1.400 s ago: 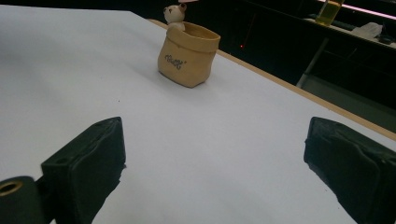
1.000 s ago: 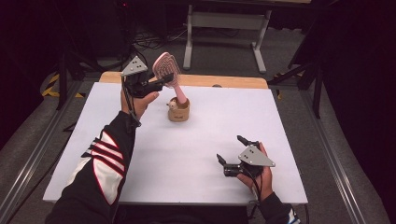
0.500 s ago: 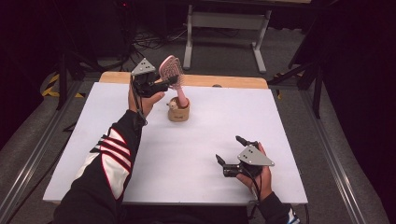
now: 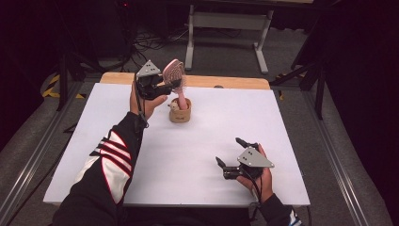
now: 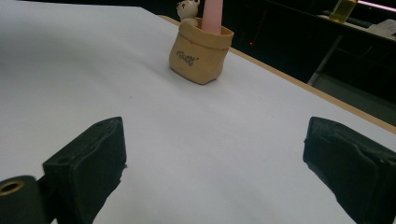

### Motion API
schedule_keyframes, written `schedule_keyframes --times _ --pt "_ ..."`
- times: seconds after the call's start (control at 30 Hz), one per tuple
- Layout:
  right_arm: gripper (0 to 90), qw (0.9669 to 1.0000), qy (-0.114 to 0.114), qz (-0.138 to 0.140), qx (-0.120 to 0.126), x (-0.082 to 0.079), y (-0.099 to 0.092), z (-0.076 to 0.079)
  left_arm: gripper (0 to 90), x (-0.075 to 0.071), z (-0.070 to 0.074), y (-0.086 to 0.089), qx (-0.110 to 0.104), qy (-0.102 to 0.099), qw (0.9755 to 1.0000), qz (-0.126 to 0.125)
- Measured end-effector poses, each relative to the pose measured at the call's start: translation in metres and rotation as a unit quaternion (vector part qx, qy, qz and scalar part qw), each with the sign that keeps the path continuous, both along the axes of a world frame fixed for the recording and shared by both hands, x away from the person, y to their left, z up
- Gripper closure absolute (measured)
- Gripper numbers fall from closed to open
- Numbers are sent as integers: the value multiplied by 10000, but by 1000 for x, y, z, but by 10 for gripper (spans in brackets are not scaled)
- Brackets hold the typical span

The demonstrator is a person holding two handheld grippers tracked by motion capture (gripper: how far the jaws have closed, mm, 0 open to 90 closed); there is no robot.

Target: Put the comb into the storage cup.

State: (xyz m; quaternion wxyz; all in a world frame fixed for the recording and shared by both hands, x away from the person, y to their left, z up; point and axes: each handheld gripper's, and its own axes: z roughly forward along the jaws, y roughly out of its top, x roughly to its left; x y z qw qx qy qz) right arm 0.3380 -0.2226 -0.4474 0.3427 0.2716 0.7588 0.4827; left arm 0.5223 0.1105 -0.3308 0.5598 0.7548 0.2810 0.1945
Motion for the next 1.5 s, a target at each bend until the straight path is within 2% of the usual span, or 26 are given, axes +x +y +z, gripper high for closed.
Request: schedule_keyframes --times 0.27,0.4,0.6,0.93,1.2,1.5 --pt "66 10000 -23 3 -62 -1 2 0 636 6 -12 -4 -11 185 9998 64" --pt "68 10000 -45 4 -46 -1 1 0 636 8 -21 -7 -71 311 9995 80" --pt "68 10000 -69 5 -47 -2 1 1 635 9 -28 -8 -230 385 9989 126" --pt "68 9999 -139 -30 -90 -2 -1 3 634 10 -40 -9 -334 440 9983 199" --pt "68 9998 -145 -78 -95 -1 -1 3 632 11 -44 -8 -433 410 9980 218" --pt "68 9999 -124 -47 -111 -1 -1 2 626 14 -49 -3 -614 542 9962 302"
